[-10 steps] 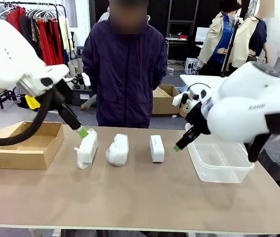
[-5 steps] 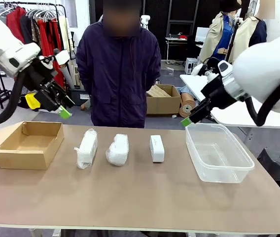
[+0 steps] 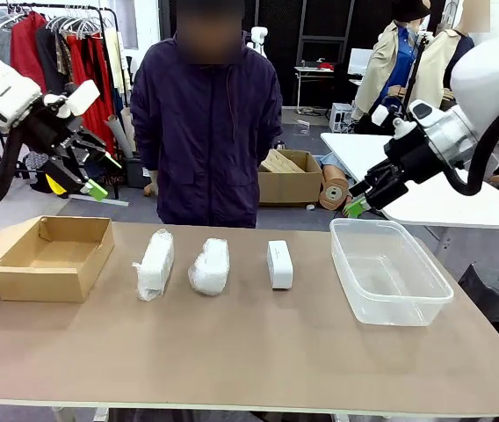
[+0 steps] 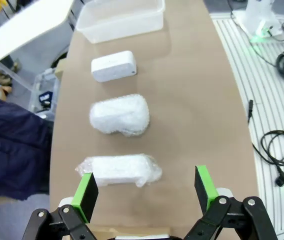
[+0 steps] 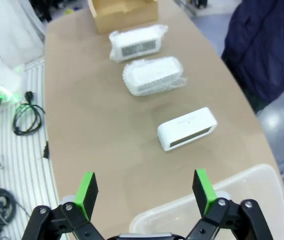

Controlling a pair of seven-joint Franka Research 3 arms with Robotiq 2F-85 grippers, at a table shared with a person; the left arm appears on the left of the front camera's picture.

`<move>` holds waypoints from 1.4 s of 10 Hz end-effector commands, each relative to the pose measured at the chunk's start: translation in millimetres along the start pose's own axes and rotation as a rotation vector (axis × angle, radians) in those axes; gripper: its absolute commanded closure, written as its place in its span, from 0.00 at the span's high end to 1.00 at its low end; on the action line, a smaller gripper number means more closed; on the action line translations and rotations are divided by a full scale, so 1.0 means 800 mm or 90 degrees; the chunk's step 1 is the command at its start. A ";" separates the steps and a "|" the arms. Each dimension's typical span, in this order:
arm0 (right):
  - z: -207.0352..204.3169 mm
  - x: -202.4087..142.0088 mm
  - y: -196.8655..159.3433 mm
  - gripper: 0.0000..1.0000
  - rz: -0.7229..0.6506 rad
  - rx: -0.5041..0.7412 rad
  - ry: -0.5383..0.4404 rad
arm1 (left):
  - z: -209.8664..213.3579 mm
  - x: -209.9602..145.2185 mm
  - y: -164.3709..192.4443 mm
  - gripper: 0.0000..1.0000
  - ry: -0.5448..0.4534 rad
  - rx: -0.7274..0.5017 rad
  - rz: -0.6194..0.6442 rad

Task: Separate and place wrapped and unwrapped clocks.
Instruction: Pick up the Digital clock indicated by the person.

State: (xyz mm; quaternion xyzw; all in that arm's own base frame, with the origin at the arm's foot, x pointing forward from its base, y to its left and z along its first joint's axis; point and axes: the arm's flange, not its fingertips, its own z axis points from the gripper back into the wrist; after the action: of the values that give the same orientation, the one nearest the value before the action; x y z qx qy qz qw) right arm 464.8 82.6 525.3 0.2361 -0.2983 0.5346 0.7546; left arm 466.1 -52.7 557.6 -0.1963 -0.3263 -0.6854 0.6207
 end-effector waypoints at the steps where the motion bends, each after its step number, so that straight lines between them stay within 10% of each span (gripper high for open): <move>1: -0.002 -0.009 -0.023 1.00 0.071 0.026 -0.035 | 0.007 -0.014 0.015 1.00 -0.076 -0.014 -0.007; 6: 0.031 -0.019 -0.052 1.00 0.135 0.027 -0.127 | 0.021 -0.032 0.050 1.00 -0.106 -0.020 0.120; 14: 0.032 -0.022 -0.054 1.00 0.119 0.037 -0.101 | 0.026 -0.037 0.051 1.00 -0.093 -0.009 0.114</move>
State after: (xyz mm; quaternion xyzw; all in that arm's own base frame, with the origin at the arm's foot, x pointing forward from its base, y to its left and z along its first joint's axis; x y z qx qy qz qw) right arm 497.9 38.7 526.8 0.2708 -0.3598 0.5877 0.6722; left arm 508.2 -18.4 559.4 -0.2781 -0.3457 -0.6138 0.6530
